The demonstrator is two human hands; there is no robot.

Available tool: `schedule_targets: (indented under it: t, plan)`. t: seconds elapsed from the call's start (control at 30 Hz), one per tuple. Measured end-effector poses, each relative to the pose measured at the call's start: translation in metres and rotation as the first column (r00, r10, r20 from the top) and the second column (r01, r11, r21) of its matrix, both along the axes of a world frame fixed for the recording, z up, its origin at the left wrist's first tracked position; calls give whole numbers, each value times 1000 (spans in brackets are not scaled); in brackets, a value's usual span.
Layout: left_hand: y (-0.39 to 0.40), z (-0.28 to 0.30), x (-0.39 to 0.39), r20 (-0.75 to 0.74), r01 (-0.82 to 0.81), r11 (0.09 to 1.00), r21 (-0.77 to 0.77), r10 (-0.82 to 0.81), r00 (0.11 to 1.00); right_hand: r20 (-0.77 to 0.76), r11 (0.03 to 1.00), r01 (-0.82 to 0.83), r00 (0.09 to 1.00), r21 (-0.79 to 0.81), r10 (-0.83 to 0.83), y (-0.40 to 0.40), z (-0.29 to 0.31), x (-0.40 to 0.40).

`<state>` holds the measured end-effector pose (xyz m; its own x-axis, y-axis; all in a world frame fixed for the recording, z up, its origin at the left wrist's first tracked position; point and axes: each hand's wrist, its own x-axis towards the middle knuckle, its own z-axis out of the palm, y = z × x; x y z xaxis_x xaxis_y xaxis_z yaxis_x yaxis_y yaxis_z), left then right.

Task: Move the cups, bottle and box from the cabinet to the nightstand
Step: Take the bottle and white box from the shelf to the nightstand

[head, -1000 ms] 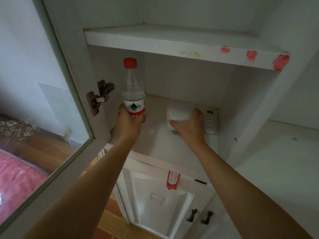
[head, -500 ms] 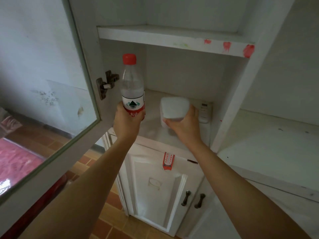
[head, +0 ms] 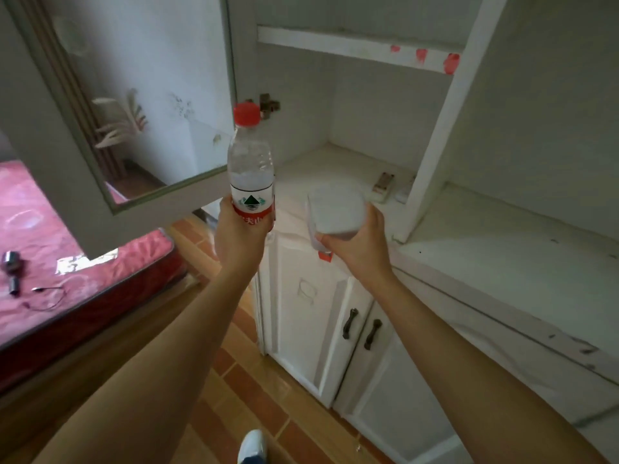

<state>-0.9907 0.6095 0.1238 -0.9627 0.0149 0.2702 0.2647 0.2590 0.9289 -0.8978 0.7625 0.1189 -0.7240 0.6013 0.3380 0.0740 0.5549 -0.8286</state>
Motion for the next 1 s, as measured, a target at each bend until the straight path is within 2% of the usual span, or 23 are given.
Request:
schedule_targets:
  t: [0.3,0.57,0.8,1.0]
  plan:
    - [-111,-17,80,16,-261,965,-11,262,965,-3,955,-291,957,-60,291,-86,-19,41]
    - [-229,-29,153,18,-508,861,-30,509,861,-32,852,-521,854,-53,520,-185,-34,65]
    - [-319,-37,265,47,-702,711,-48,703,709,2,707,-707,707,-26,707,-276,-49,126]
    - [-363,-46,372,84,-825,557,-96,830,551,47,558,-830,557,-23,829,-333,-56,193]
